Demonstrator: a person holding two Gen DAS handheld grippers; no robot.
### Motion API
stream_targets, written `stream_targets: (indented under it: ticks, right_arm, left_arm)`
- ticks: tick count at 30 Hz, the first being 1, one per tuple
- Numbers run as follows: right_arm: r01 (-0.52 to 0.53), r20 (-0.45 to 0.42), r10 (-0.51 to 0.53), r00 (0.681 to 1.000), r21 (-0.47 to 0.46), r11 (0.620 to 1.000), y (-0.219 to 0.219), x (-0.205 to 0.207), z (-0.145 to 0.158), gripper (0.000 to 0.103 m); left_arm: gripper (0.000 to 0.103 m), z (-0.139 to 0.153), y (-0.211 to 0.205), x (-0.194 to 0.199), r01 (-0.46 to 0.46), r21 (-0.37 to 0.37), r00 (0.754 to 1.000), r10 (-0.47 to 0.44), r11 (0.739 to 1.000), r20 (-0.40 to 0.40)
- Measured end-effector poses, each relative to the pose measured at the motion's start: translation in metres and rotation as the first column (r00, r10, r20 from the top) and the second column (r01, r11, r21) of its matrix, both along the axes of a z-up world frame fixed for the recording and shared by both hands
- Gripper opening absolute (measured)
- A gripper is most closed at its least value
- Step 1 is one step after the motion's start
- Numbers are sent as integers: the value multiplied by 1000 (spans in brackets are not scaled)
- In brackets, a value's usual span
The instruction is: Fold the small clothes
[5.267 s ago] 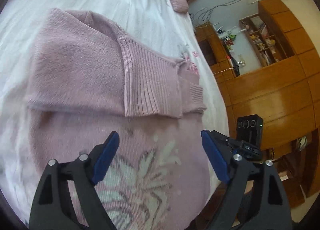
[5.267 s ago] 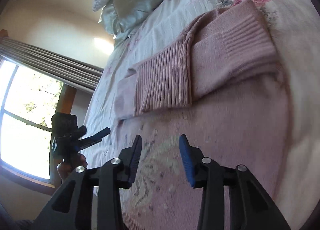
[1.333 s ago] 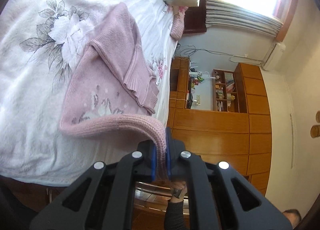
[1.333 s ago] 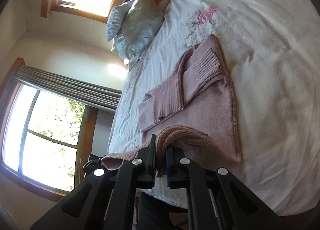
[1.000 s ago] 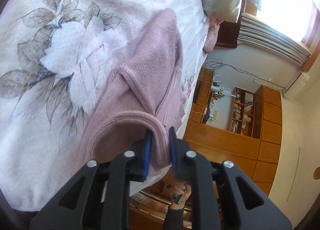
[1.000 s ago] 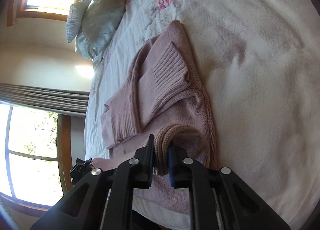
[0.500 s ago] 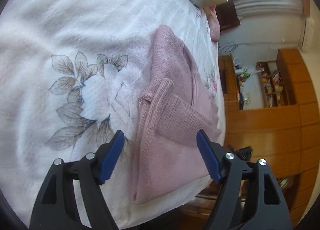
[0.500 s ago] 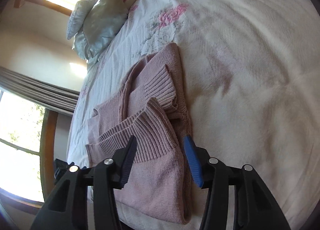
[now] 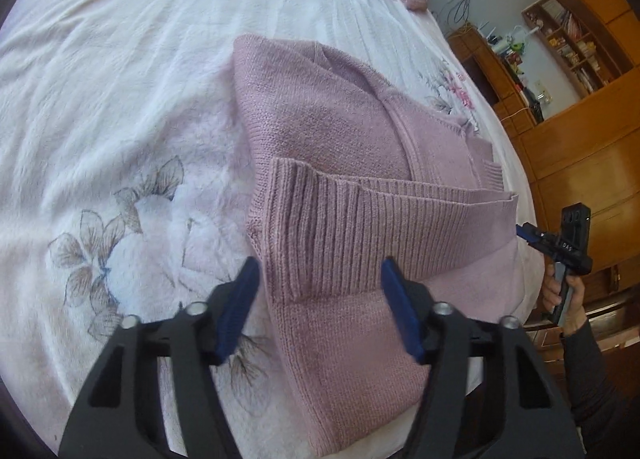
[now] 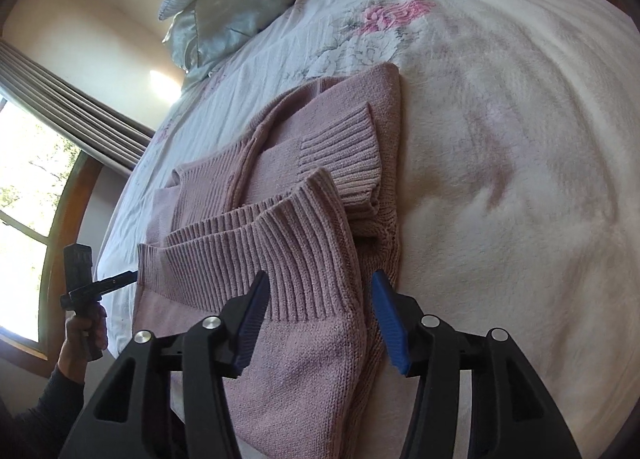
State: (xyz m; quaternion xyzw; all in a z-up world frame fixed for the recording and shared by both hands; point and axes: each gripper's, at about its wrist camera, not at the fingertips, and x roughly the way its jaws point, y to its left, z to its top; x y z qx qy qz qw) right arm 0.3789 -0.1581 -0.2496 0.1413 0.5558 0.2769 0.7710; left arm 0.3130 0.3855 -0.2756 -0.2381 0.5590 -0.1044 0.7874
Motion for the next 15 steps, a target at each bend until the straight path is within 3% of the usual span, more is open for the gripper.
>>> stream_targets:
  ticks: [1,6,7,8,9,10,13,15]
  right_arm:
    - [-6,5,7,1000,-7,1000,2,1,0,61]
    - [-64,25,65,998,-32,997,14,3,-1,59]
    - [-78,26,79,997,-40,996,16,4,-2,53]
    - [-92,27,94,995,-42,995,18,4,-4,38]
    - [-106,25,107,994,-44,993,20,4,-5,31]
    - [-116,33,118,993,-57,992,23,3,-4,22]
    - [-135,62,140,988,-79,988,27,0,-1,19]
    - [-143,61,148,987,-83,986,30,-1,0,22]
  left_arm:
    - [43,-3,0,1,0,2,1000,0,1000,-6]
    - [42,-8,-3,-4,4,25,1000,-5,1000,5]
    - [39,-7,-4,-6,1,36,1000,-1,999,12]
    - [23,-5,-6,-6,-2,52,1000,1,999,20]
    - [11,-3,-6,-7,-2,67,1000,0,998,29]
    - [12,-1,-7,-8,-5,70,999,3,998,37]
    - [9,3,-6,-12,0,66,998,-4,998,57]
    - [12,6,-10,-11,11,66,997,-16,998,71]
